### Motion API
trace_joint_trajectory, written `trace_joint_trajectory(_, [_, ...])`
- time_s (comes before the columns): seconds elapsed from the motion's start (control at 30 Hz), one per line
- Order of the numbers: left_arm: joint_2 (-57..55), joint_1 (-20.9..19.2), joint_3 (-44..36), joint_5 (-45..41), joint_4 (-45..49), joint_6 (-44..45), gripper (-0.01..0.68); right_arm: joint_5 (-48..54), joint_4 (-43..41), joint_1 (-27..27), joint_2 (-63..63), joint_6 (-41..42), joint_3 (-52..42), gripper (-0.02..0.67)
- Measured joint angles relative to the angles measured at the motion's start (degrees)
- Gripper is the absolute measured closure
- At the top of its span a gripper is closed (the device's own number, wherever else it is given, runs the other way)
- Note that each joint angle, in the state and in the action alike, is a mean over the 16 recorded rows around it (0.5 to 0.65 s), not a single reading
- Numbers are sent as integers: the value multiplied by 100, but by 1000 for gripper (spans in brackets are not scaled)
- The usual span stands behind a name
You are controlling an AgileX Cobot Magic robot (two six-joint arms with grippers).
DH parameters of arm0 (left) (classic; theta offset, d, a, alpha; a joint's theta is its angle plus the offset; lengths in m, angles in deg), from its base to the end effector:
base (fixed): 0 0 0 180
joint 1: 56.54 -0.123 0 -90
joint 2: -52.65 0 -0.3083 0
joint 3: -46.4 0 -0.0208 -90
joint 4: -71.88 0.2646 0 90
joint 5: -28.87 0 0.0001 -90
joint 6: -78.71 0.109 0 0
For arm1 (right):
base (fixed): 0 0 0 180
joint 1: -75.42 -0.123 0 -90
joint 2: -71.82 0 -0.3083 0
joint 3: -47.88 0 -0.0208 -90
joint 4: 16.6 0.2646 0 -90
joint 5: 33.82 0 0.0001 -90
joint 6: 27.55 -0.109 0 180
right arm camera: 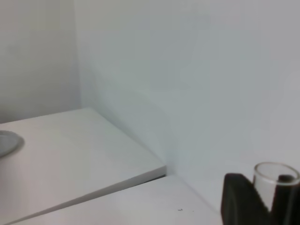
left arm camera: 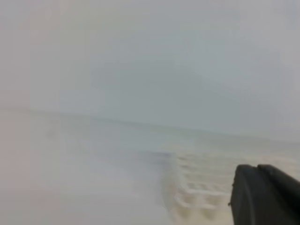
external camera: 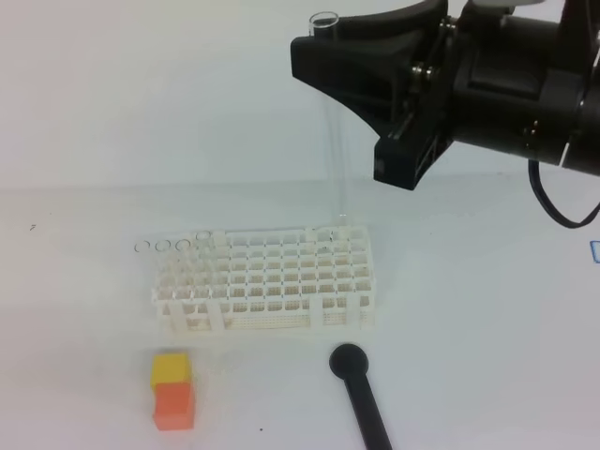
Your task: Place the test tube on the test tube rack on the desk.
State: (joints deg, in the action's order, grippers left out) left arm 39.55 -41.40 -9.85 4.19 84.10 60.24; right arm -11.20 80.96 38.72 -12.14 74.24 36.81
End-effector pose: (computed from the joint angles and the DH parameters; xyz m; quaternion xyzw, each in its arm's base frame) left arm 0.0492 -0.0033 0.2989 0.0193 0.7282 -0.1018 0.6774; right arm 0.2426 0.2328 0.4238 -0.3698 0.6153 0.3281 0.6141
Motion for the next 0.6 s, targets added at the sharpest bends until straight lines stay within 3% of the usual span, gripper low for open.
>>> trace_joint_trajectory(0.17, [24, -869, 0, -46, 2, 0, 674, 15, -97, 0, 0, -110, 0, 522])
trace_joint_trajectory(0.3, [90, -1284, -5, -125, 47, 34, 674, -80, -699, -34, 0, -745, -2, 522])
trace_joint_trajectory(0.6, [413, -1637, -464, -36, 255, 115, 674, -1328, -3970, -510, -87, -4230, -106, 522])
